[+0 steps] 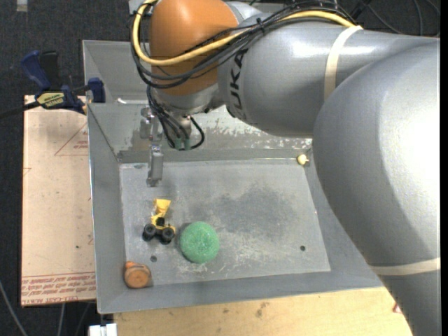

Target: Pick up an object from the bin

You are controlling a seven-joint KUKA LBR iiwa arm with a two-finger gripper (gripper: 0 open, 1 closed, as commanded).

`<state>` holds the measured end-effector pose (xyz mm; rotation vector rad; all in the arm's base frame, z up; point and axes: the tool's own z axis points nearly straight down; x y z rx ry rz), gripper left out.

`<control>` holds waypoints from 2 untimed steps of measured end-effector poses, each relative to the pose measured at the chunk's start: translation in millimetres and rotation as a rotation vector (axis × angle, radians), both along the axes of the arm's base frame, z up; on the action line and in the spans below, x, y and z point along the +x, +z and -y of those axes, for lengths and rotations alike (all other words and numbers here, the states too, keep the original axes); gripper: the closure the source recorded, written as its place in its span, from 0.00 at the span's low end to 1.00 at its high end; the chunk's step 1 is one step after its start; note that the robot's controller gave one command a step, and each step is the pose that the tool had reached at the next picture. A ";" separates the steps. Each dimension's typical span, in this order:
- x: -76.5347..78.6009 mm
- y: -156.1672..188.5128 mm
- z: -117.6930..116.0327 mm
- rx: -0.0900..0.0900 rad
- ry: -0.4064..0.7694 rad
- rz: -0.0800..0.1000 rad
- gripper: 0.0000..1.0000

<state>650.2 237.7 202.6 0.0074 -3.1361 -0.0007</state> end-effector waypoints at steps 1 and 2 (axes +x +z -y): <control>1.5 5.8 1.1 0.001 -0.003 0.007 0.00; -0.5 -26.0 12.9 0.003 0.079 0.013 0.00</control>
Offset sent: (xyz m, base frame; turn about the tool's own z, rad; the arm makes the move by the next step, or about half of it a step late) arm -0.0079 -0.0415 -0.1006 -0.2463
